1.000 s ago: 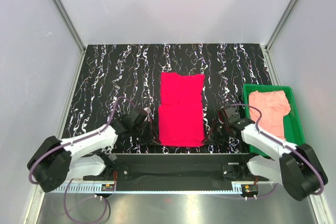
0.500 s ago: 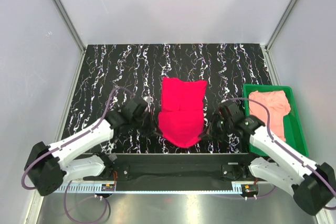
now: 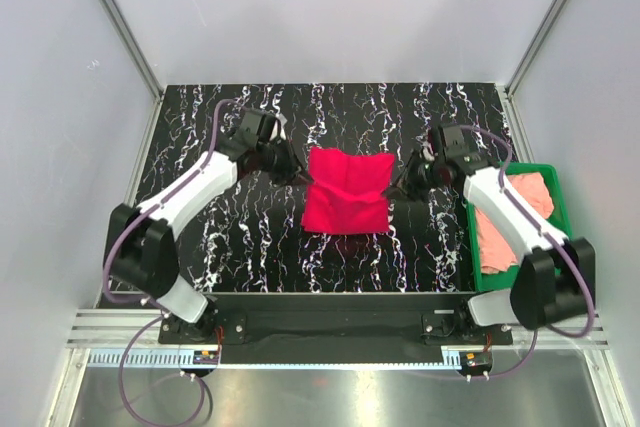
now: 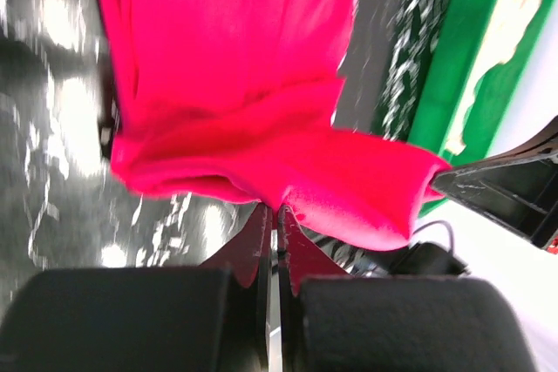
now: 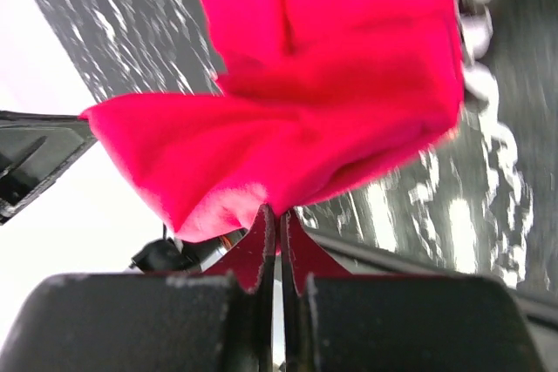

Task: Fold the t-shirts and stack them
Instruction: Fold the tshirt

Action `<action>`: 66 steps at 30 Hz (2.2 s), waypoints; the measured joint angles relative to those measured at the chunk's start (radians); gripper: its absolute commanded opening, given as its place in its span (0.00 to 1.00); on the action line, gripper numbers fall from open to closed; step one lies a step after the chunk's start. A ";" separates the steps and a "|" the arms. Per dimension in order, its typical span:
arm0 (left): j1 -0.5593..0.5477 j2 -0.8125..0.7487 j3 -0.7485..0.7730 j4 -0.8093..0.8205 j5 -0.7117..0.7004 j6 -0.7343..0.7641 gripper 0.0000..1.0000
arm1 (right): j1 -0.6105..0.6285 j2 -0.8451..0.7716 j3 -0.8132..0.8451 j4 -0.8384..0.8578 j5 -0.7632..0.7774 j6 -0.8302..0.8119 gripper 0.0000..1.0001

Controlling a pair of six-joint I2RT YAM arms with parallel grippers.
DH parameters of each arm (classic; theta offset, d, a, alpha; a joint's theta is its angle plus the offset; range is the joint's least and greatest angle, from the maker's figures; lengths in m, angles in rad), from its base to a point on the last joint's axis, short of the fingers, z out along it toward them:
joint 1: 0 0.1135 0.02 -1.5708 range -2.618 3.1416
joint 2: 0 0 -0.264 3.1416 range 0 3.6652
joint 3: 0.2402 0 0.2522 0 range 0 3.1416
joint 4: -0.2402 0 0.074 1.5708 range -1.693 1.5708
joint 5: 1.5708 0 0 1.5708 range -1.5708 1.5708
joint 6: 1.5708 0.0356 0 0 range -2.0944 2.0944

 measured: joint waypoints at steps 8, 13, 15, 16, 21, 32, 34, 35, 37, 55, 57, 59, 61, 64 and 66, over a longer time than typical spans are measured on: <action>0.075 0.216 0.216 0.010 0.072 0.034 0.00 | -0.096 0.236 0.239 0.004 -0.058 -0.103 0.00; 0.101 0.311 0.309 0.019 0.104 0.040 0.00 | -0.140 0.343 0.335 0.003 -0.090 -0.130 0.00; 0.109 0.345 0.345 0.020 0.113 0.040 0.00 | -0.151 0.382 0.372 0.004 -0.109 -0.141 0.00; 0.114 0.360 0.364 0.021 0.117 0.040 0.00 | -0.156 0.404 0.393 0.004 -0.117 -0.146 0.00; 0.138 0.418 0.434 0.030 0.128 0.037 0.00 | -0.168 0.498 0.483 0.009 -0.159 -0.166 0.00; 0.182 0.498 0.543 0.050 0.147 0.011 0.00 | -0.189 0.647 0.701 0.003 -0.216 -0.174 0.00; 0.182 0.501 0.549 0.060 0.148 0.006 0.00 | -0.192 0.654 0.710 0.003 -0.225 -0.174 0.00; 0.182 0.501 0.549 0.061 0.149 0.004 0.00 | -0.192 0.654 0.710 0.001 -0.229 -0.174 0.00; 0.183 0.501 0.549 0.061 0.152 0.002 0.00 | -0.192 0.654 0.707 0.002 -0.237 -0.174 0.00; 0.116 0.109 0.011 0.100 0.199 0.000 0.00 | -0.177 0.270 0.180 -0.015 -0.245 -0.195 0.00; 0.086 0.018 -0.084 0.102 0.203 -0.004 0.00 | -0.160 0.177 0.094 -0.008 -0.243 -0.181 0.00; 0.051 -0.063 -0.183 0.112 0.204 -0.010 0.00 | -0.135 0.099 0.011 0.001 -0.240 -0.157 0.00; 0.025 -0.124 -0.272 0.116 0.206 -0.021 0.00 | -0.104 0.031 -0.076 0.019 -0.237 -0.128 0.00; 0.000 -0.212 -0.407 0.108 0.203 -0.042 0.00 | -0.037 -0.056 -0.200 0.040 -0.225 -0.070 0.00; -0.014 -0.276 -0.481 0.092 0.200 -0.058 0.00 | 0.019 -0.105 -0.275 0.059 -0.210 -0.026 0.00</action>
